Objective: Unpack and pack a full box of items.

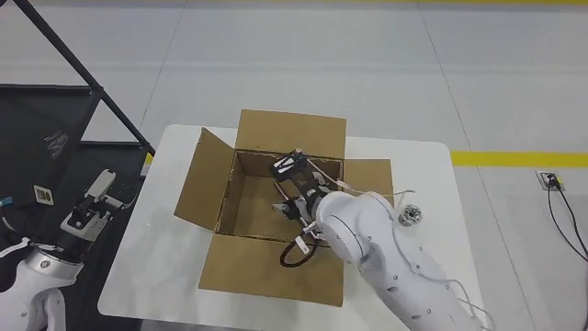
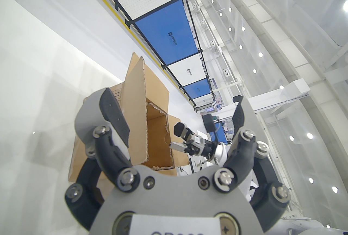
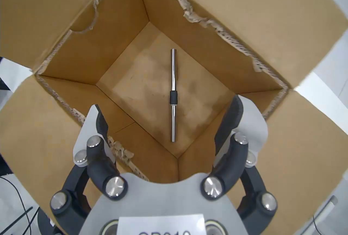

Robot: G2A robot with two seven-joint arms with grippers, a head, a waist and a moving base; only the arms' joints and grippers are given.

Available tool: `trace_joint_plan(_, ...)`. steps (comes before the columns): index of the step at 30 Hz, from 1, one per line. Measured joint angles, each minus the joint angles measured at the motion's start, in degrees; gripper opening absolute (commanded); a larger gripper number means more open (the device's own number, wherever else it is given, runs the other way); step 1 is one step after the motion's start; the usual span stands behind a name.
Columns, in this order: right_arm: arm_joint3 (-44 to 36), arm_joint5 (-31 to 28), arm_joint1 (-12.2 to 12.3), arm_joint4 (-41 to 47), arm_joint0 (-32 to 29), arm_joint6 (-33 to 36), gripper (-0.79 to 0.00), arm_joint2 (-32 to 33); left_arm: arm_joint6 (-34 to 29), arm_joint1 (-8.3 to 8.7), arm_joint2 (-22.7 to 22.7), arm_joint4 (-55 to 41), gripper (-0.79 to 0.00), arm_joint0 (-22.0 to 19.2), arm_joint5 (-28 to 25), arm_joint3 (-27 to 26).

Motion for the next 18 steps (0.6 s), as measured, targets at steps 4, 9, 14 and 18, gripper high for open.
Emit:
trace_joint_plan(4,13.6,0.2,-2.9,1.9,6.6,-0.9,0.000,-5.8,0.0,0.00,0.0,0.0,0.000,0.0,0.0,0.0)
trace_joint_plan(9,27.9,0.4,-6.7,5.9,12.4,-2.6,-0.437,-10.7,0.0,0.00,0.0,0.0,0.000,0.0,0.0,0.0)
trace_joint_plan(14,37.8,-0.8,-9.7,9.2,15.2,-3.6,-0.480,-13.2,0.0,0.00,0.0,0.0,0.000,0.0,0.0,0.0)
trace_joint_plan(18,43.3,-1.7,-11.5,11.5,16.5,-5.5,-0.493,-13.8,0.0,0.00,0.0,0.0,0.000,0.0,0.0,0.0)
